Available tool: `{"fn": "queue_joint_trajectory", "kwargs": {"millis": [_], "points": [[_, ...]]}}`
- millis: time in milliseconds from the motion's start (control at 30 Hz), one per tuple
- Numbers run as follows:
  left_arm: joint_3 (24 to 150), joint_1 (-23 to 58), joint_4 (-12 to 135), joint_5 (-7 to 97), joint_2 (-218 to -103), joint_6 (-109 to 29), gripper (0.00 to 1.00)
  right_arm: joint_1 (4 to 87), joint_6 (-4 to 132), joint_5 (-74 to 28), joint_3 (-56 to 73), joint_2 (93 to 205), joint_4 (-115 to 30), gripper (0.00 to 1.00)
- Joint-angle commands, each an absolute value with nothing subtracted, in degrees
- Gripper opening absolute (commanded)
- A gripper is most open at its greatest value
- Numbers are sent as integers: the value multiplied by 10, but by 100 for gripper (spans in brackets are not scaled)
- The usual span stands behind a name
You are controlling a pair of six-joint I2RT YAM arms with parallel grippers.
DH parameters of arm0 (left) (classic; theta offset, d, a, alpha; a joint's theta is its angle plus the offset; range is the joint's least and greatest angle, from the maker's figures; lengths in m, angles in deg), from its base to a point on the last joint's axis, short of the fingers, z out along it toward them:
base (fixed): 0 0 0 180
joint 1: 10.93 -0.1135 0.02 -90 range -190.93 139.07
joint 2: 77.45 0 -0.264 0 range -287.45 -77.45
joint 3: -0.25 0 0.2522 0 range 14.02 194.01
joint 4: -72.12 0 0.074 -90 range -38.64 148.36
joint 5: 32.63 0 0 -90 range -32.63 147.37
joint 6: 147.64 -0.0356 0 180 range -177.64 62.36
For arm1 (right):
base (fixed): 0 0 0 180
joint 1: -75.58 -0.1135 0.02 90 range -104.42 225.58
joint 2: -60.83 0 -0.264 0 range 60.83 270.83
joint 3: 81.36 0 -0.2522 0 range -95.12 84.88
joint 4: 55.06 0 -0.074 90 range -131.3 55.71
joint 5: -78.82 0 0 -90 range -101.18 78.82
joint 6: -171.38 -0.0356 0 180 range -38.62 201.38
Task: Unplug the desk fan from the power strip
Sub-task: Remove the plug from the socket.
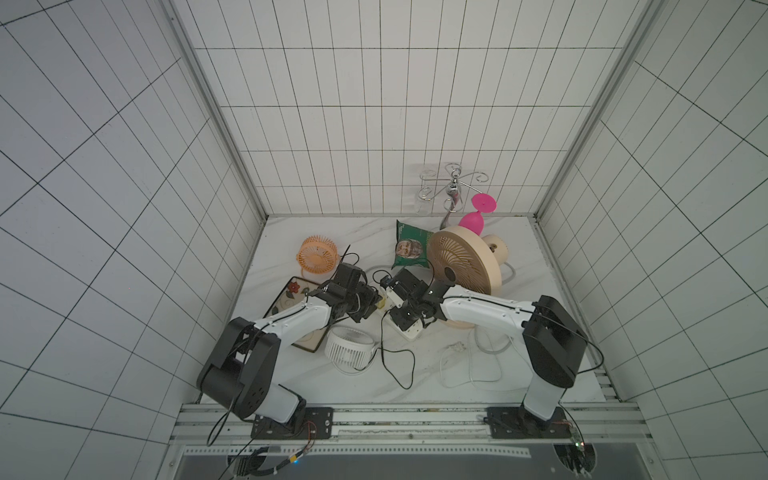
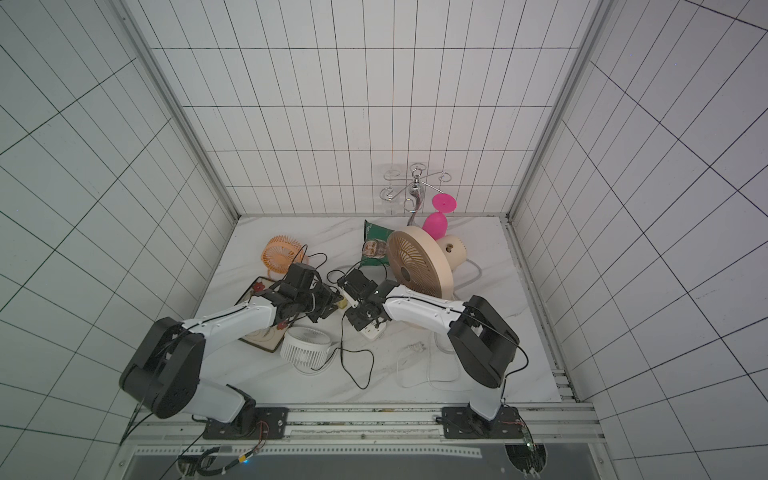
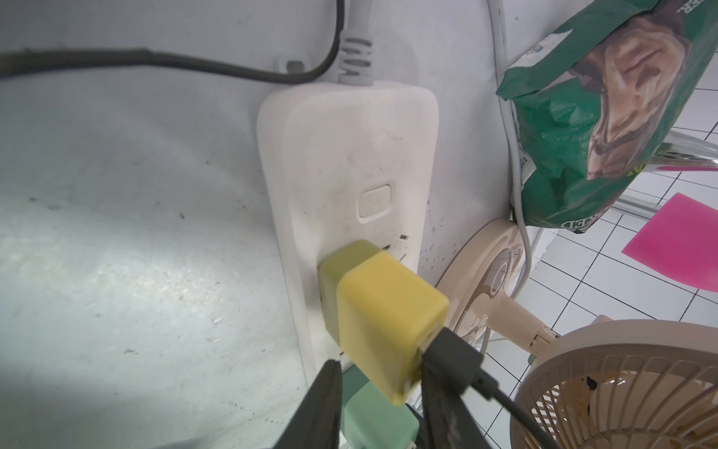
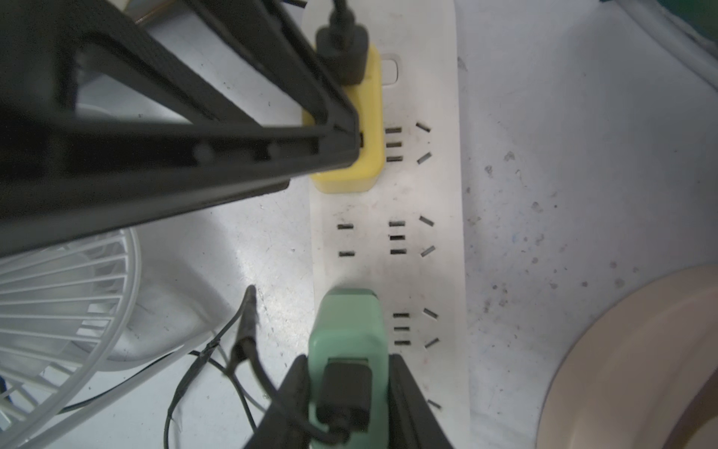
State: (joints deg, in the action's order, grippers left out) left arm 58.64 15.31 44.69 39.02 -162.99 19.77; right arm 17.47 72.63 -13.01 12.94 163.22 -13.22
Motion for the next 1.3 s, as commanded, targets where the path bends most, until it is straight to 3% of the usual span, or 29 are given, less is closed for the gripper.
{"fn": "queue_joint_trajectory", "kwargs": {"millis": [0,1267], "points": [[549,155,340,425,-1672,201,36,173,723,-111,111,1615,-126,27],[546,167,309,449,-1712,190,33,155,711,-39,147,1537,-186,25]]}}
